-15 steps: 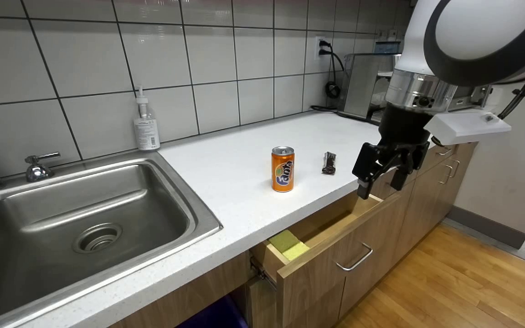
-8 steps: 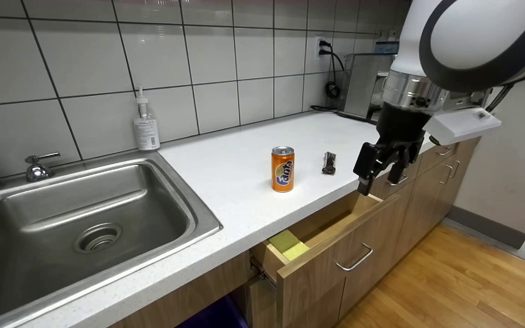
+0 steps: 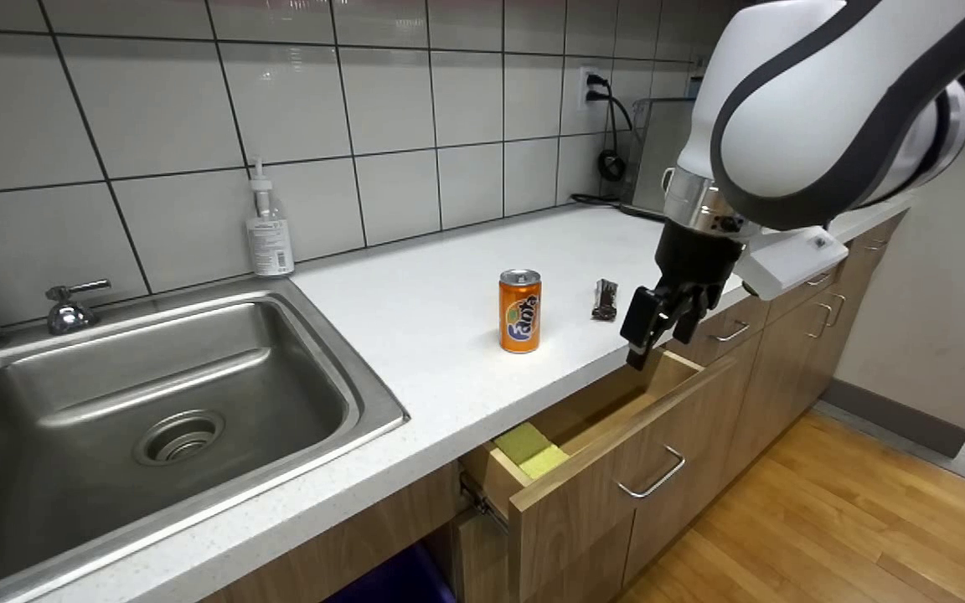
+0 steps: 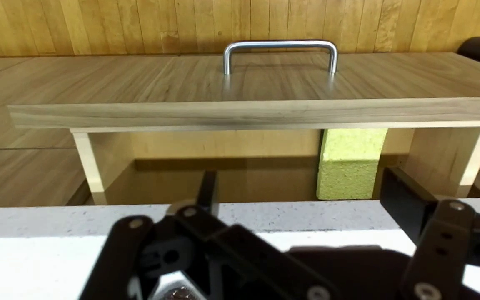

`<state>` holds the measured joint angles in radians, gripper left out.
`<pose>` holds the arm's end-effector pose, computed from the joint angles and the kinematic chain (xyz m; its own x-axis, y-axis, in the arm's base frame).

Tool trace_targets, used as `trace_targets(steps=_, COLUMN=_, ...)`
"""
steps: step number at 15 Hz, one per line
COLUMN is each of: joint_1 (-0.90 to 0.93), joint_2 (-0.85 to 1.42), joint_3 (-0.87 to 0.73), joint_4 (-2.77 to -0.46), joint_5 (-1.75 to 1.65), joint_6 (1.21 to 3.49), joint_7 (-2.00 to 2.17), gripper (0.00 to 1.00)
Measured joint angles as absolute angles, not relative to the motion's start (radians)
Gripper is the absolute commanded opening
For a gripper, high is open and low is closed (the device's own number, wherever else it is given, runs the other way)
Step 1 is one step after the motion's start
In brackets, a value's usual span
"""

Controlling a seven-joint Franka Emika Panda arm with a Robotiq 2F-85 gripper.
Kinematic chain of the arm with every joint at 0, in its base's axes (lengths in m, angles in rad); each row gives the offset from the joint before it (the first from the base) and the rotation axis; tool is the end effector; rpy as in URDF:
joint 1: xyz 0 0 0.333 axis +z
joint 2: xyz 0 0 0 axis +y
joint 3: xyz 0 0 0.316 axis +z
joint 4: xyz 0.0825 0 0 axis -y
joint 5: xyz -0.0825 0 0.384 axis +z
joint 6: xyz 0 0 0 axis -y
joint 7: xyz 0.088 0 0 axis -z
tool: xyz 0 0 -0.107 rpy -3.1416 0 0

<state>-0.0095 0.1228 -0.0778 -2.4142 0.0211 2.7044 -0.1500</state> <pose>0.5093 -0.0455 0.2768 0.9851 0.0469 0.1655 0.0438 -0.9988 0.0225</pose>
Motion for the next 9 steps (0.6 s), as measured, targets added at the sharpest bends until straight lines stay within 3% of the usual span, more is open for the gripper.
trace_targets(steps=9, joint_1=-0.010, joint_2=0.260, joint_3=-0.043, joint_4=-2.337, joint_5=0.021, joint_6=2.807, joint_7=-0.158, gripper=1.00)
